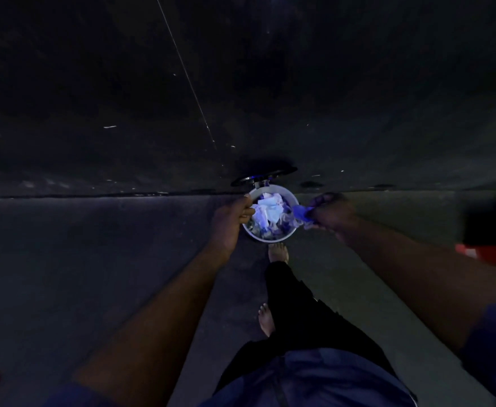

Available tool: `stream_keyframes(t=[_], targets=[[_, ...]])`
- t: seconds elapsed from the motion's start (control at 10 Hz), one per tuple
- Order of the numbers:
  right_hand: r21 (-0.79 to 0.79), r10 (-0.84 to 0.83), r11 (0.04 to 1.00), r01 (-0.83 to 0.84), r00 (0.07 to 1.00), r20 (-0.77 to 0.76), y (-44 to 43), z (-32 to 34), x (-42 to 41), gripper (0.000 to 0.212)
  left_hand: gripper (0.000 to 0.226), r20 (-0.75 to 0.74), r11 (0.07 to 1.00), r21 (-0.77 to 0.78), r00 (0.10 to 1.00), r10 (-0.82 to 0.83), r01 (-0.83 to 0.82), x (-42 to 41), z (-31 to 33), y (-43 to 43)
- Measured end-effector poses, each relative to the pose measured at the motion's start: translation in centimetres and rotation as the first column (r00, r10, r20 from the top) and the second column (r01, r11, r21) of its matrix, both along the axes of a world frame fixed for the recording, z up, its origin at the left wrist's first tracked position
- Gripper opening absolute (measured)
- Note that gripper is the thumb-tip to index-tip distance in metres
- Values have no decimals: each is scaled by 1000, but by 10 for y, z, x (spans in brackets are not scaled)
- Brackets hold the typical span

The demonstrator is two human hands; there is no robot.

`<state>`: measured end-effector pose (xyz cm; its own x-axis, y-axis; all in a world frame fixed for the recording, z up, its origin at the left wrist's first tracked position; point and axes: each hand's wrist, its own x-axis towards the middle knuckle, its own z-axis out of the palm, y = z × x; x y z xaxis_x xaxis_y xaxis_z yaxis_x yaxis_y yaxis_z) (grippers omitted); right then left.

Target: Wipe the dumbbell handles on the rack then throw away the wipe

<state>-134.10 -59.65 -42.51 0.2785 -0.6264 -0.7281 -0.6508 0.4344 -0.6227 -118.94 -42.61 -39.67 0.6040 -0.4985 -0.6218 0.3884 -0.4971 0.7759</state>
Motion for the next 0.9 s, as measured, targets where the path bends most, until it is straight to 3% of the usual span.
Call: stream_keyframes(t=[0.1,0.2,0.3,0.4,0.7,0.9], targets=[[6,87,996,-87,996,-7,-5,-30,22,31,36,-13,999,44,1000,19,-19,5,-9,-2],[27,-12,1000,11,999,33,-4,-41,47,26,28,-15,999,40,999,31,-31,10,-12,-4],[7,-4,1000,5,1000,-9,-4,-41,61,42,33,-29,999,40,999,20,-19,15,-8,-9],[21,-38,999,38,999,-10,-7,-36,58,39,40,-21,1000,28,1000,8,-8,18,-3,-10],[-36,-38,998,44,988,153,-13,11,28,20,44,19,999,-48,1000,17,-16,11,28,-8],[-88,-49,993,76,958,281,8,48,-9,23,43,52,992,-119,998,-45,51,-21,50,6]])
